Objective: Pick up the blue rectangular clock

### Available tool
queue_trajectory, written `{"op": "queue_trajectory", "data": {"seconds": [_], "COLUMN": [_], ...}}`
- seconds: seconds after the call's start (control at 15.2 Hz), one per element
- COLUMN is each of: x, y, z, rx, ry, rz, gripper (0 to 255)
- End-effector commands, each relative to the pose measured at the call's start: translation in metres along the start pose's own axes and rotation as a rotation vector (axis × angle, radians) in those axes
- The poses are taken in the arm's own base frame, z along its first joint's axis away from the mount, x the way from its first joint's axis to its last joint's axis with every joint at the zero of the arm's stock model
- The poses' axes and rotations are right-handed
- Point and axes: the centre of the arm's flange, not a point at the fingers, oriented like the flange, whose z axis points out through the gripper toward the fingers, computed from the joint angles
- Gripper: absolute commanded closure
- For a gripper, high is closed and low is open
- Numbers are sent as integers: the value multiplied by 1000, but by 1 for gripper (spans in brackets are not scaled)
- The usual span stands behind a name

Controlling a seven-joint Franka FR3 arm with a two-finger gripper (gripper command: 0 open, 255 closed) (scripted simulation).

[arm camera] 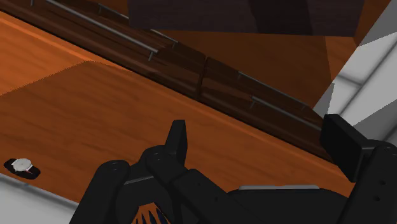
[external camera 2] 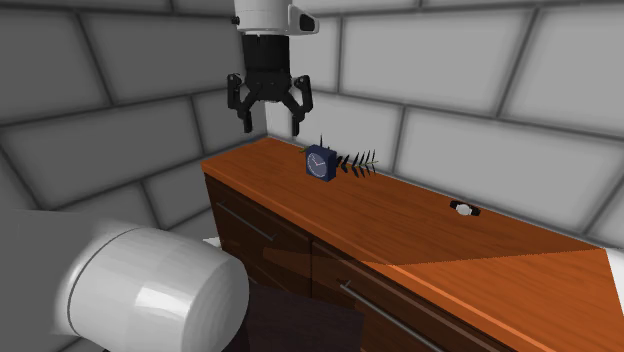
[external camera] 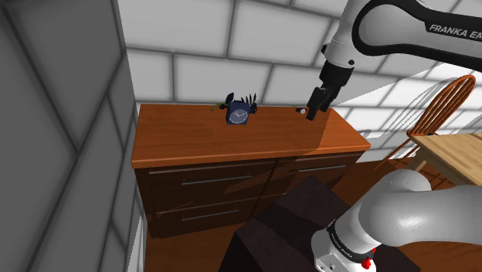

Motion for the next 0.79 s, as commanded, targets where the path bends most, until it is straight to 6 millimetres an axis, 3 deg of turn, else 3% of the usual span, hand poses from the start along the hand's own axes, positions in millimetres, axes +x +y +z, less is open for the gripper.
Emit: {"op": "queue_trajectory", "data": {"seconds": [0.0,0.73], "x": [0,115], "y": [0,51], "z": [0,59], "rx": [0,-21], "ry": [0,35], "rz": [0,-309], "gripper": [0,0]}}
